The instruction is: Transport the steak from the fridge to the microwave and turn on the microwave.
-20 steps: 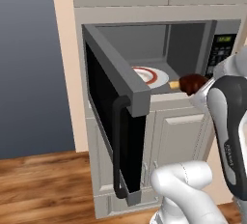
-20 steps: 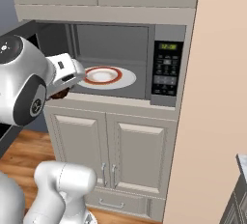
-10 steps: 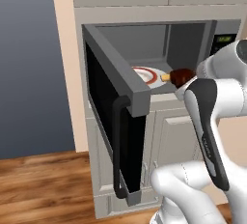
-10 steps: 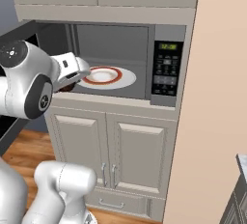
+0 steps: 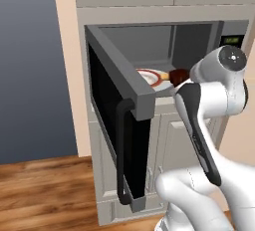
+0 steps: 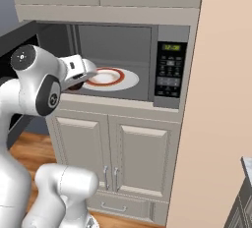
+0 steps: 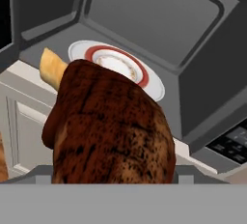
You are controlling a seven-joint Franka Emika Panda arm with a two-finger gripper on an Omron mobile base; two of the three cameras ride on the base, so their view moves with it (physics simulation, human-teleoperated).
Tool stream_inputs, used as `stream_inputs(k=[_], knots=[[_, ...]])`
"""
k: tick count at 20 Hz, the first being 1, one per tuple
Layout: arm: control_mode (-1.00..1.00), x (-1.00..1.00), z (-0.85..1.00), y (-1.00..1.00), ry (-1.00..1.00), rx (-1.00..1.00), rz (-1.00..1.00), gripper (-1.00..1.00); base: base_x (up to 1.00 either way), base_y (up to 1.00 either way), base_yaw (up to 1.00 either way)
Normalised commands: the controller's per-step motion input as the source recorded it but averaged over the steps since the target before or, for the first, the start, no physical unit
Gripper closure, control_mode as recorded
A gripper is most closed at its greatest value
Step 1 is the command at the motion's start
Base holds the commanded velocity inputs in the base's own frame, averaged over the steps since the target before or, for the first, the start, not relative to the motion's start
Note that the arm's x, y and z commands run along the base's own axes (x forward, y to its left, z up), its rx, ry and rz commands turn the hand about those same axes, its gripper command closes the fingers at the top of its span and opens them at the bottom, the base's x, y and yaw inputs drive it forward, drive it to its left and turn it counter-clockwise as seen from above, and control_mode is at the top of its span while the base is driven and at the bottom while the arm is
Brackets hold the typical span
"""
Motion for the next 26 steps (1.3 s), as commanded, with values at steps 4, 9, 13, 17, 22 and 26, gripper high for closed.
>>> stream_inputs(k=[4, 9, 13, 17, 22, 26], knots=[[-1.00, 0.66, -0.30, 0.00, 0.00, 0.00, 0.00, 1.00, 0.00, 0.00, 0.00], [-1.00, 0.57, -0.14, 0.00, 0.01, 0.03, 0.00, 1.00, 0.00, 0.00, 0.00], [-1.00, 0.62, -0.01, 0.00, 0.10, 0.07, 0.00, 1.00, 0.00, 0.00, 0.00], [-1.00, 0.63, -0.10, 0.00, 0.05, 0.02, 0.00, 1.00, 0.00, 0.00, 0.00], [-1.00, 0.61, -0.16, 0.00, 0.02, 0.00, 0.00, 1.00, 0.00, 0.00, 0.00], [-1.00, 0.58, -0.14, 0.00, 0.03, 0.00, 0.00, 1.00, 0.00, 0.00, 0.00]])
